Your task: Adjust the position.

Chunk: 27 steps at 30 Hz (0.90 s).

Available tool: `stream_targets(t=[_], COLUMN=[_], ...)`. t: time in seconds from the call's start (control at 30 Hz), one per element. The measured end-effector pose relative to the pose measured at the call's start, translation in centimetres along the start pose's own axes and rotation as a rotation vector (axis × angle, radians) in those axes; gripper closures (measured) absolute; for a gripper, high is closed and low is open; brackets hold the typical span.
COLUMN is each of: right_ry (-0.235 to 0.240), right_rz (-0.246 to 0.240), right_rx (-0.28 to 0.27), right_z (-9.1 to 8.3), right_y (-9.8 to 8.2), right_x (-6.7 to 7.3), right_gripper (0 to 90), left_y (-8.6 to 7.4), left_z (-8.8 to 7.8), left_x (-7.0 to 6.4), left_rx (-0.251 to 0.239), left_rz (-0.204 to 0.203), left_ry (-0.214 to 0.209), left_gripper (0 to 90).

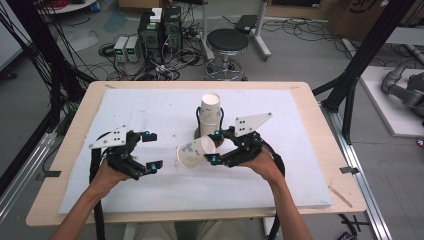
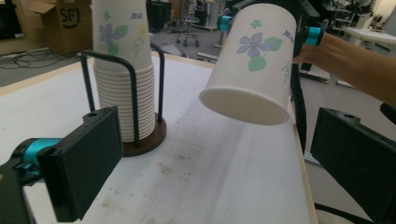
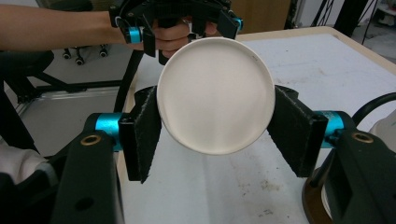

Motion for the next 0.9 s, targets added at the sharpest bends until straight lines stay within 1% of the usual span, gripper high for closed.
stream_targets(t=[0.17, 0.2, 0.23, 0.3, 0.47, 0.53, 0.6, 0.7, 0.73, 0.8, 0.9], right_ry=[0.012, 0.013, 0.016, 0.021, 0.031, 0.031, 0.032, 0.042, 0.039, 0.045, 0.043], right_rz=[-0.003, -0.011, -0.015, -0.017, -0.025, -0.021, -0.023, -0.026, -0.029, -0.020, -0.032], right_rx=[0.000, 0.001, 0.003, -0.001, 0.008, 0.012, 0.007, 0.007, 0.006, 0.010, 0.006], right_z=[0.3, 0.3, 0.3, 0.4, 0.7, 0.8, 0.8, 0.9, 0.9, 1.0, 1.0], right_y=[0.3, 0.4, 0.5, 0.6, 0.8, 0.8, 0.9, 0.9, 0.9, 0.9, 1.0], right_x=[0.2, 0.2, 0.2, 0.3, 0.5, 0.6, 0.6, 0.7, 0.7, 0.8, 0.8], right_gripper=[37.7, 37.7, 37.7, 37.7, 37.7, 37.7, 37.7, 37.7, 37.7, 37.7, 37.7], left_y=[0.4, 0.4, 0.5, 0.7, 1.3, 1.5, 1.8, 2.1, 2.1, 2.3, 2.5], left_z=[1.2, 1.2, 1.6, 2.1, 3.1, 3.4, 3.8, 4.5, 4.5, 5.1, 5.6], left_x=[-0.1, -0.1, -0.2, -0.3, -0.3, -0.4, -0.6, -0.7, -0.7, -0.8, -0.9], left_rx=[-0.005, -0.005, -0.006, -0.009, -0.022, -0.024, -0.029, -0.033, -0.033, -0.030, -0.032], left_rz=[0.003, 0.003, 0.004, 0.006, 0.004, 0.010, 0.007, 0.012, 0.012, 0.022, 0.029], left_ry=[-0.039, -0.039, -0.056, -0.073, -0.119, -0.139, -0.163, -0.192, -0.192, -0.211, -0.225], left_gripper=[2.4, 2.4, 2.4, 2.4, 2.4, 2.4, 2.4, 2.4, 2.4, 2.4, 2.4])
Point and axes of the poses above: each handheld gripper's, and its own axes: z roughly forward along the jaws, y roughly out of its top, x roughly to its left, the point moved 4 cm from there along z, roughly forward along the jaws, and after that the axes turned 12 degrees about z, right-handed, at the moved point
